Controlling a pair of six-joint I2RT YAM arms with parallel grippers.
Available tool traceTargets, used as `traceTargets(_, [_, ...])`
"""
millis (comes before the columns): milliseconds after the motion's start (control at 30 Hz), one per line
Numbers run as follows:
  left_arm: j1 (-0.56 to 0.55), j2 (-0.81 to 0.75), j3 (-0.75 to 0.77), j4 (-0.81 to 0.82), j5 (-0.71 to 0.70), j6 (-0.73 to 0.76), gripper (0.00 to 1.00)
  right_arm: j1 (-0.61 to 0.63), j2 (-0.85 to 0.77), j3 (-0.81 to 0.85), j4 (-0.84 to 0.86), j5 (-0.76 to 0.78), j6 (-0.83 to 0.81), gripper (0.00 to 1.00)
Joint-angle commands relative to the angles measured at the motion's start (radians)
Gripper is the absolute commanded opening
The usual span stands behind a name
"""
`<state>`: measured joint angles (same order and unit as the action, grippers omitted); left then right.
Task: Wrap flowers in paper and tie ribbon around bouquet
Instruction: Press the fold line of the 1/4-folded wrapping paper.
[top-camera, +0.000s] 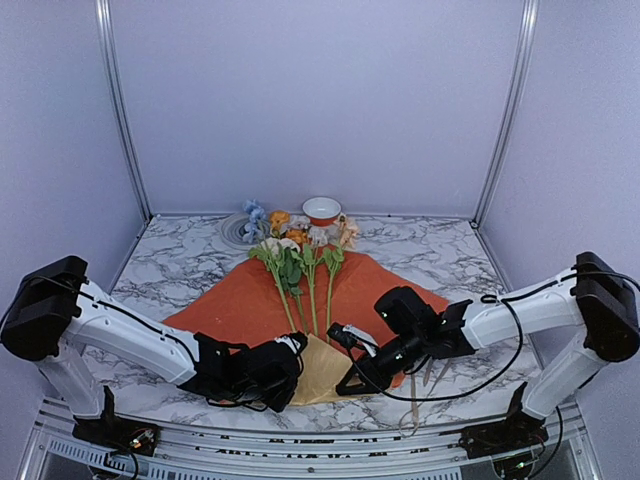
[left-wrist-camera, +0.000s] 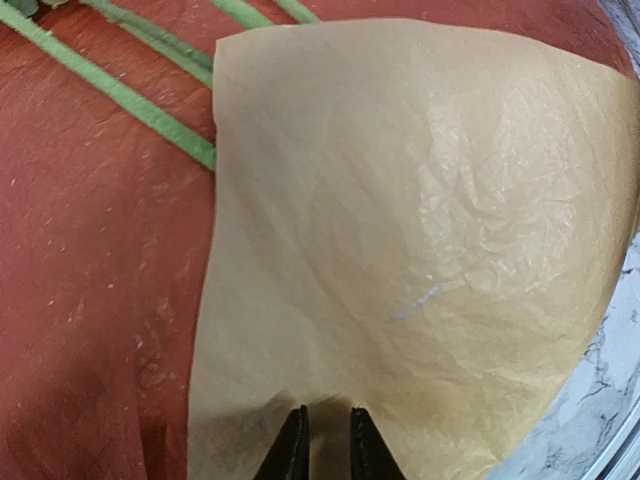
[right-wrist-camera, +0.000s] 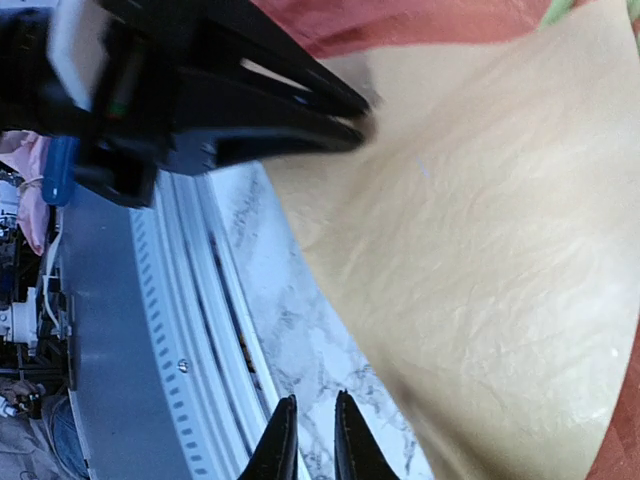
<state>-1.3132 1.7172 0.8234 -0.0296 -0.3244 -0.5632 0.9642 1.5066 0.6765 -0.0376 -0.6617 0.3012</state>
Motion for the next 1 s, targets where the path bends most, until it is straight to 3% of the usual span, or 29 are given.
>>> traceTargets(0, [0.003,-0.066,-0.052,-0.033,-0.096,-0.105,0.15,0.002,0.106,0.047,-0.02,0.066,-0.064,0.13])
traceTargets(167, [-0.022,-0.114,-0.076,0.011,-0.158,-0.116,0.15,-0.004,0.166,0.081,-0.011,0.124,-0.049,0.13])
traceTargets(267, [-0.078,-0.143,-0.064,0.03,-0.225,-0.015,0.16,-0.012,0.18,0.093,-0.013,0.138,-0.039,0.13])
traceTargets(433, [-0.211,-0.115,0.0,0.046,-0.461,0.179,0.16,-0.013,0.183,0.116,-0.057,0.147,-0.019,0.13])
traceTargets(567, [-0.24,-0.055,0.043,0.114,-0.448,0.293,0.19,-0.017,0.179,0.117,-0.072,0.154,0.003,0.13])
traceTargets(767, [-0.229,0.052,0.041,0.148,-0.447,0.302,0.19,-0.041,0.2,0.118,-0.062,0.158,0.039,0.12])
traceTargets(967, [-0.204,0.052,0.012,0.006,-0.45,0.129,0.16,-0.07,0.197,0.096,-0.083,0.167,0.06,0.1])
